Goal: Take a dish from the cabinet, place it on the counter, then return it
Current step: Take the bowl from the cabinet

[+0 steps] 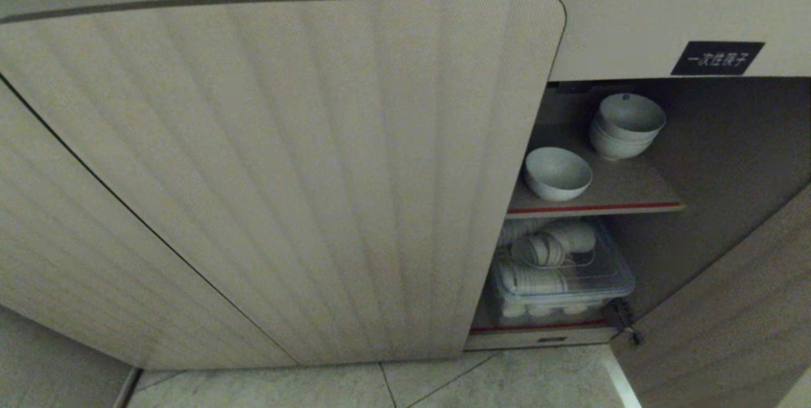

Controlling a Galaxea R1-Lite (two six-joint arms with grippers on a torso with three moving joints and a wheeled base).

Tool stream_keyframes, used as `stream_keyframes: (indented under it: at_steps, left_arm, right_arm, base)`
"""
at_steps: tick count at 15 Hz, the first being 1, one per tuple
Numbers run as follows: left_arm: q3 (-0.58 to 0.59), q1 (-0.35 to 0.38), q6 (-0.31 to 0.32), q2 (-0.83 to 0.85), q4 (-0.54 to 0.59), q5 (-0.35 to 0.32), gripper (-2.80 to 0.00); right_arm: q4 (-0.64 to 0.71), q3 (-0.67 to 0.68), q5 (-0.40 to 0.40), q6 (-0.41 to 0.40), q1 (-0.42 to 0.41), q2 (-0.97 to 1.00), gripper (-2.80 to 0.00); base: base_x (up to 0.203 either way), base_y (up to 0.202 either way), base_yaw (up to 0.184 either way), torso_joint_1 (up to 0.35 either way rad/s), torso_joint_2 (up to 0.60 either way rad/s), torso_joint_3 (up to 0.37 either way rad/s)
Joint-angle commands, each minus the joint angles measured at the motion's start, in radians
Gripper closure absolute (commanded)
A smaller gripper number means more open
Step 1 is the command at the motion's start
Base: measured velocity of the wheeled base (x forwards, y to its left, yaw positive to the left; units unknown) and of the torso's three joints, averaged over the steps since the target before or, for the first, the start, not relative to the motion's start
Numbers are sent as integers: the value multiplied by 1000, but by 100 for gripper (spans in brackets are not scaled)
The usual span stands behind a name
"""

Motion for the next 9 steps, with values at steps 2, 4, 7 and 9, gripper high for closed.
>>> stream_keyframes:
  at_steps: [2, 4, 7, 9]
  left_arm:
    - [0, 0, 0, 0, 0, 0, 0]
    - [0, 0, 0, 0, 0, 0, 0]
    - [0, 0, 0, 0, 0, 0, 0]
    - [0, 0, 0, 0, 0, 0, 0]
  right_arm:
    - [-59, -25, 11, 4, 70, 234, 0]
    - [-115, -28, 13, 4, 93, 356, 0]
    - [-213, -31, 14, 4, 103, 546, 0]
    - [-267, -40, 15, 5, 105, 648, 0]
  base:
    - [0, 0, 0, 0, 0, 0]
    - [0, 0, 0, 0, 0, 0]
    - [0, 0, 0, 0, 0, 0]
    - [0, 0, 0, 0, 0, 0]
